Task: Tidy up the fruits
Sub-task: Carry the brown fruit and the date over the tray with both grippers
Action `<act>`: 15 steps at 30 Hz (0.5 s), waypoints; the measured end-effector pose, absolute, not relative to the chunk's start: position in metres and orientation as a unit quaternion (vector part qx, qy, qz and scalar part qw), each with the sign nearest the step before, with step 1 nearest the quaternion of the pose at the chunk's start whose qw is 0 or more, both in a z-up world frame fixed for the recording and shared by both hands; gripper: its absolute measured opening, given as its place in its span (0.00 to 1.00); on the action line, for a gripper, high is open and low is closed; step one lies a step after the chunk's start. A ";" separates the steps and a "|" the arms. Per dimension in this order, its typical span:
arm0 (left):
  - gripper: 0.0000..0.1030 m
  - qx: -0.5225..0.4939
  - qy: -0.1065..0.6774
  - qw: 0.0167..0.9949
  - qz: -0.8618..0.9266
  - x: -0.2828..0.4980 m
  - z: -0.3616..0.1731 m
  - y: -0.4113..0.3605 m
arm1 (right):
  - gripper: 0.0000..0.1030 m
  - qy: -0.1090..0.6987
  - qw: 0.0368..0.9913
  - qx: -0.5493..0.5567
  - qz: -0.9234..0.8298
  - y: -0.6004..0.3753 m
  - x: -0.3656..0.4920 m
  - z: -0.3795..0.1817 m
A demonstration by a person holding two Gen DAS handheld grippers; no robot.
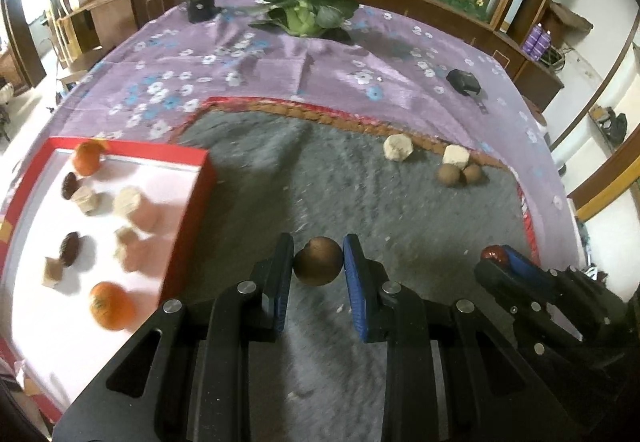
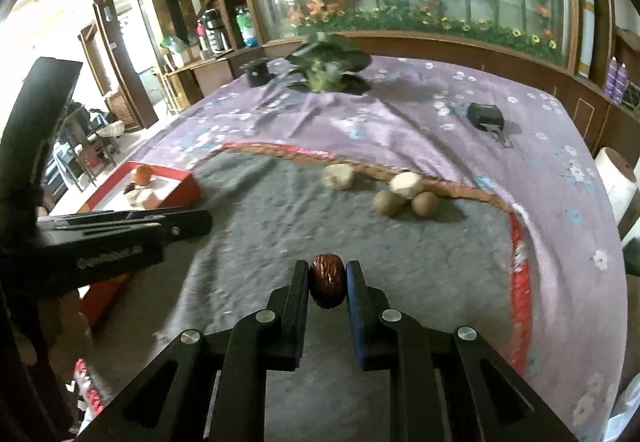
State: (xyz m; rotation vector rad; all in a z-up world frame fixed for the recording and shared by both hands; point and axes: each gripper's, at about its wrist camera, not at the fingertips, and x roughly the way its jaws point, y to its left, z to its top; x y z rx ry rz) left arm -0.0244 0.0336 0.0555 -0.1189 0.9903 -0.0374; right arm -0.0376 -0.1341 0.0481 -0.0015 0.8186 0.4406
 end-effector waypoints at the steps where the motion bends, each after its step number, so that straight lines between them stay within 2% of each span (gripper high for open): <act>1: 0.24 -0.052 0.472 0.880 -0.014 -0.029 0.056 0.035 | 0.17 0.393 0.894 -0.003 0.214 -0.131 -0.041 0.049; 15: 0.24 -0.027 0.435 0.900 0.018 -0.068 0.069 0.071 | 0.17 0.384 0.889 -0.020 0.250 -0.077 -0.067 0.061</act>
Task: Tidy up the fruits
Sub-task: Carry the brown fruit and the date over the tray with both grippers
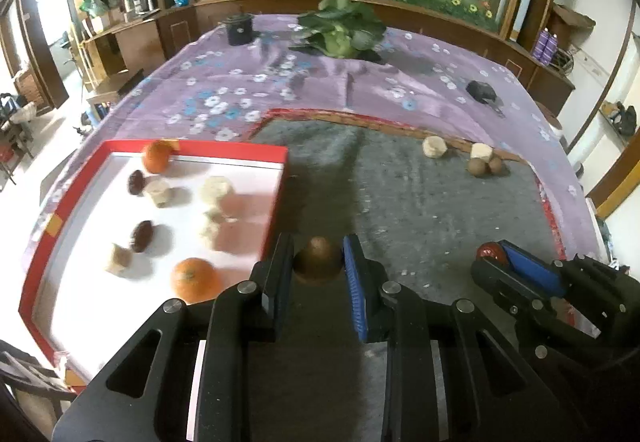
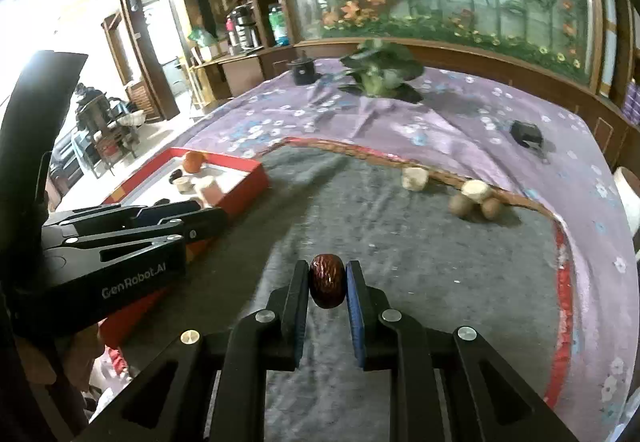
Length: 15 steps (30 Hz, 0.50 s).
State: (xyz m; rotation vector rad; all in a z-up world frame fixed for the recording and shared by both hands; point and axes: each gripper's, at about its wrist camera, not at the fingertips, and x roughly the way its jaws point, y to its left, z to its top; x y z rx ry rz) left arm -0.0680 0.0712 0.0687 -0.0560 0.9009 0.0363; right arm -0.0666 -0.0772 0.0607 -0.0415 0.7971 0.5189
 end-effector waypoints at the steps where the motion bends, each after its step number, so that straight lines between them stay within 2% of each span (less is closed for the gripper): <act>1: 0.24 -0.029 0.434 0.900 0.021 -0.070 0.069 0.076 | 0.17 0.383 0.888 -0.022 0.252 -0.073 -0.067 0.061; 15: 0.24 -0.069 0.428 0.898 0.076 -0.088 0.070 0.155 | 0.17 0.377 0.874 -0.083 0.295 -0.001 -0.069 0.071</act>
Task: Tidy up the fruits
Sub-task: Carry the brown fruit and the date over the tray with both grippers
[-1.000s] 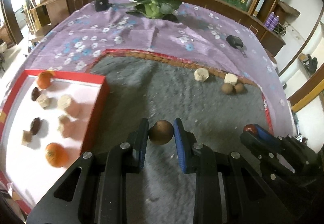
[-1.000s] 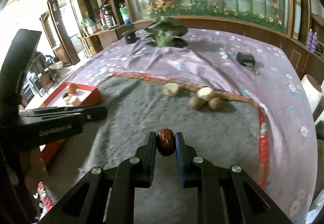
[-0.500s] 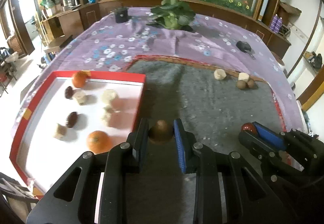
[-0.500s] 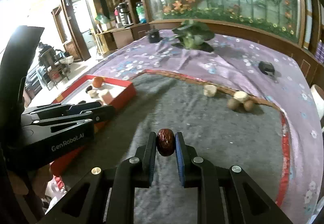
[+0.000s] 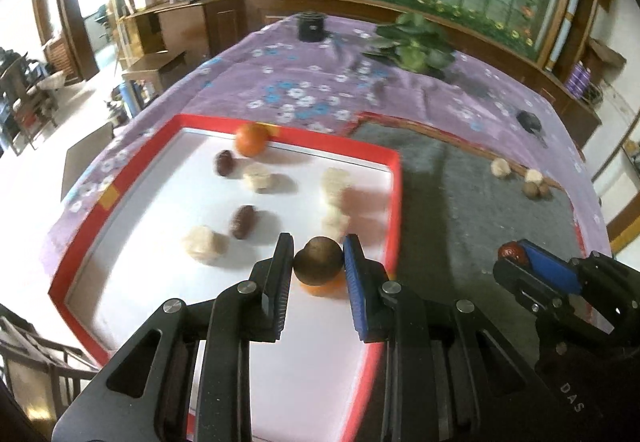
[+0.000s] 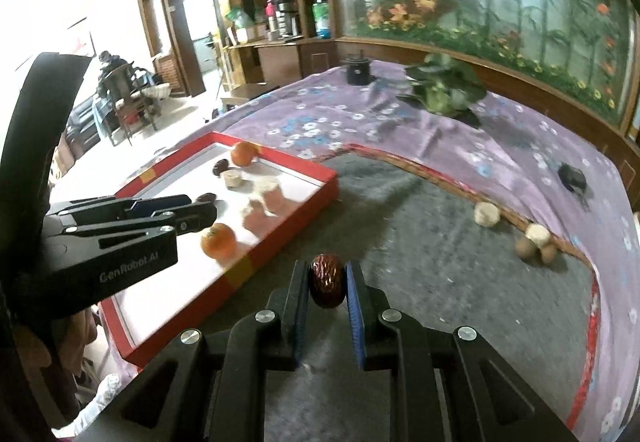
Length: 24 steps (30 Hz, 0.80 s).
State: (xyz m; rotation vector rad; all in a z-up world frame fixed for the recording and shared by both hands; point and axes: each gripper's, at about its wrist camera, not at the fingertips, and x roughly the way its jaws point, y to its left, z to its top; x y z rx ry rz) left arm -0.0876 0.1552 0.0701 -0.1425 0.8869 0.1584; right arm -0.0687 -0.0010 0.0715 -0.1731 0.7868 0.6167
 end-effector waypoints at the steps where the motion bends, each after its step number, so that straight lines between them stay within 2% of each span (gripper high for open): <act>1: 0.24 -0.072 0.427 0.898 0.082 -0.089 0.070 0.162 | 0.17 0.376 0.873 -0.087 0.300 0.003 -0.069 0.072; 15: 0.24 -0.125 0.441 0.877 0.140 -0.096 0.056 0.237 | 0.17 0.387 0.836 -0.103 0.374 0.072 -0.065 0.068; 24: 0.24 -0.148 0.449 0.868 0.155 -0.095 0.048 0.257 | 0.17 0.409 0.795 -0.101 0.436 0.114 -0.070 0.053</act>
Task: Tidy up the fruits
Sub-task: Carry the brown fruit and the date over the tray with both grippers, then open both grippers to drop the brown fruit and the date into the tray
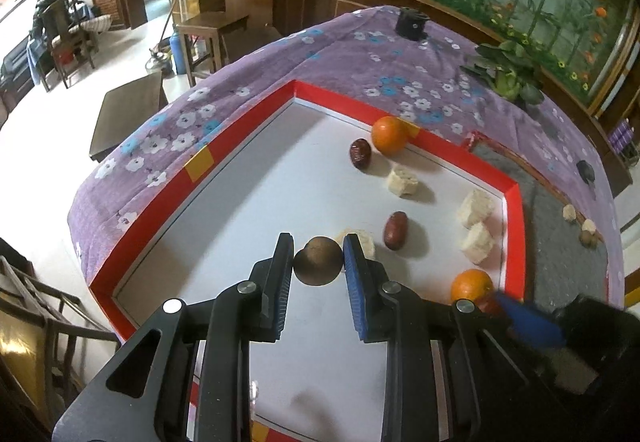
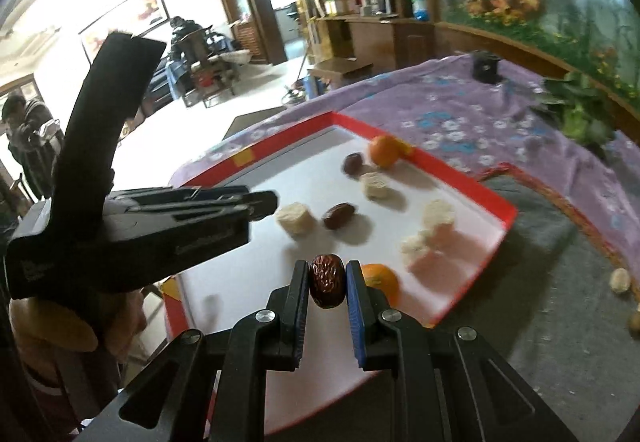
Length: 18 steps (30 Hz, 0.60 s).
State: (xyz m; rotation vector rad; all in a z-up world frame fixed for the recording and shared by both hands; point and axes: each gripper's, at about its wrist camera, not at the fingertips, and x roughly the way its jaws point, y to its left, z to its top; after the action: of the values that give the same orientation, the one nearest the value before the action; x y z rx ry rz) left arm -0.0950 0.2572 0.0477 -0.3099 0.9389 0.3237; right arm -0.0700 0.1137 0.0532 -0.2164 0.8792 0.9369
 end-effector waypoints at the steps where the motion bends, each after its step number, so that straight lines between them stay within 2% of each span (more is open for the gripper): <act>1: 0.24 -0.151 0.450 0.866 0.154 -0.094 0.047 0.259 | 0.17 0.412 0.791 -0.104 0.441 0.117 -0.071 0.050; 8: 0.25 -0.165 0.466 0.856 0.153 -0.088 0.037 0.260 | 0.17 0.431 0.780 -0.119 0.439 0.126 -0.072 0.029; 9: 0.29 -0.165 0.467 0.855 0.152 -0.086 0.034 0.259 | 0.17 0.432 0.781 -0.121 0.435 0.125 -0.072 0.026; 12: 0.53 -0.179 0.468 0.853 0.147 -0.083 0.030 0.260 | 0.17 0.435 0.781 -0.121 0.432 0.121 -0.071 0.021; 16: 0.53 -0.181 0.465 0.854 0.147 -0.083 0.035 0.259 | 0.37 0.423 0.784 -0.114 0.439 0.114 -0.077 0.028; 18: 0.53 -0.182 0.462 0.855 0.147 -0.083 0.038 0.257 | 0.37 0.416 0.787 -0.108 0.442 0.108 -0.080 0.034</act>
State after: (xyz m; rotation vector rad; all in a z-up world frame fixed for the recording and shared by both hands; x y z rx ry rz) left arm -0.0831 0.2574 0.0383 -0.3832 0.9720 0.3081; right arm -0.0798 0.1081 0.0344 -0.2330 0.8969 0.9515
